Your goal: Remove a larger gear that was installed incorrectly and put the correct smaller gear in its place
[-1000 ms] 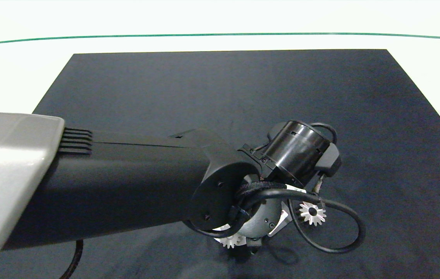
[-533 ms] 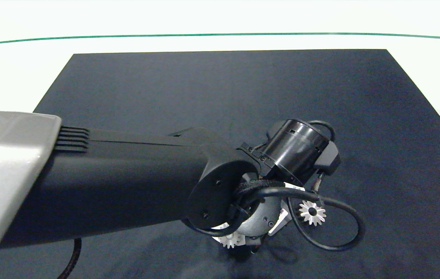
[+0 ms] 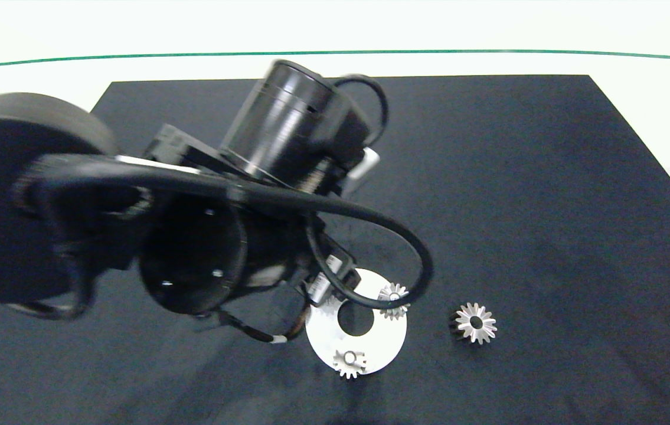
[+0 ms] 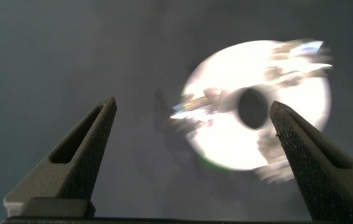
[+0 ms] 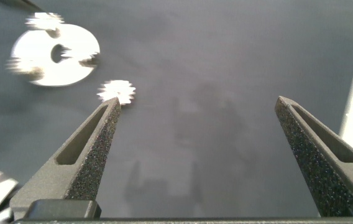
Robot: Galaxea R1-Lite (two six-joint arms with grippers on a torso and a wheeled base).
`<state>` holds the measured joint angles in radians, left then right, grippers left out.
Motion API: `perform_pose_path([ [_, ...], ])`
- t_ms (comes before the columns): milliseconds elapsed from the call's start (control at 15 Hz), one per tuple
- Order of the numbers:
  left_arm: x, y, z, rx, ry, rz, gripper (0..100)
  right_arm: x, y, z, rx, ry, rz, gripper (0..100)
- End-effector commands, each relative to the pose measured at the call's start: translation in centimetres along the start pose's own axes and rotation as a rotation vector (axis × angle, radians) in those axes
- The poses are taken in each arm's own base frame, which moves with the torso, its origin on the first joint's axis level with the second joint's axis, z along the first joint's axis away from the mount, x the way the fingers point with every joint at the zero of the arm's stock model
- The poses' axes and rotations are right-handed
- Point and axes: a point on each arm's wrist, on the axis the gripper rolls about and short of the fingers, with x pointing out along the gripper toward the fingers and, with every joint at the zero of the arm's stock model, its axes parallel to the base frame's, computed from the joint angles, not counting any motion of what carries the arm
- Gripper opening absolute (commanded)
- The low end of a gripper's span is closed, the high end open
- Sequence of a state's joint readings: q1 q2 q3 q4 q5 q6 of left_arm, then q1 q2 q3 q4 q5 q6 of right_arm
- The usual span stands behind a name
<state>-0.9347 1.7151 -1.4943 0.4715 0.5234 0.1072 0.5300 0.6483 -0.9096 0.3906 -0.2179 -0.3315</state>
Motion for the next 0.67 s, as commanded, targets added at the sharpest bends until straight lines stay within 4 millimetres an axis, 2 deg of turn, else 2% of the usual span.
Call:
perform_pose_path([
  [67, -7.7, 7.6, -5.6, -0.276, -0.141, 0.176, 100, -2.0, -0.7, 0.2, 0.008, -0.035, -0.153, 100],
  [333, -13.4, 11.1, -12.1, -0.43, -0.219, 0.368, 100, -3.8, -0.3, -1.2, 0.047, -0.01, -0.335, 100],
  [467, -16.8, 11.8, -14.1, -0.499, -0.3, 0.448, 100, -4.2, 0.2, -1.7, 0.074, 0.027, -0.447, 100],
  [667, -20.9, 12.1, -16.4, -0.635, -0.402, 0.602, 100, -6.3, 1.5, -3.6, 0.088, 0.006, -0.566, 100],
])
